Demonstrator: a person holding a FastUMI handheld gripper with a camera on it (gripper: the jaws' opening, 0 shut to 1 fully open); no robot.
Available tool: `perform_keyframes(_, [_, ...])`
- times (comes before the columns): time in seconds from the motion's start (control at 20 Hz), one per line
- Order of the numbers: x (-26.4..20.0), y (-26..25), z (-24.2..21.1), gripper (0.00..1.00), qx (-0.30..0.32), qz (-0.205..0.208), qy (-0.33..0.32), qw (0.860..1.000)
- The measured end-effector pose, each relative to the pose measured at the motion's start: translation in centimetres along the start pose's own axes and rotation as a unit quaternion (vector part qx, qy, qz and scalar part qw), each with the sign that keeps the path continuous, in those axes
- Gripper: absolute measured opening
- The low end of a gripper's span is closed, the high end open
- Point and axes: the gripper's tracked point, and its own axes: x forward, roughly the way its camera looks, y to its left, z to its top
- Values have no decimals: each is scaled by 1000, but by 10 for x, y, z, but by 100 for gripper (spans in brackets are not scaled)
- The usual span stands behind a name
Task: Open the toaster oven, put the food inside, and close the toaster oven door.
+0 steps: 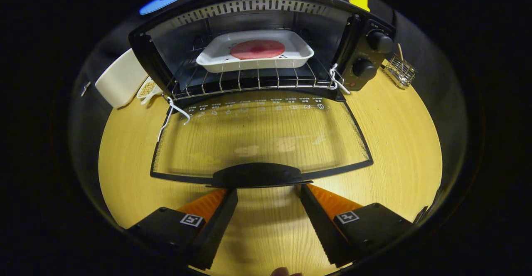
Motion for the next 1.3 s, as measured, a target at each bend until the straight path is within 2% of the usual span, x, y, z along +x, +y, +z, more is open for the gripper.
perform_keyframes(0.1, [-2,-1,1,99,-15,-3,0,1000])
perform_keyframes(0.75, [-50,-2,19,99,-5,15,-64,998])
perform_keyframes(0.95, [-78,-2,42,99,15,28,-111,993])
perform_keyframes(1.3, [-149,-4,106,99,29,38,-222,974])
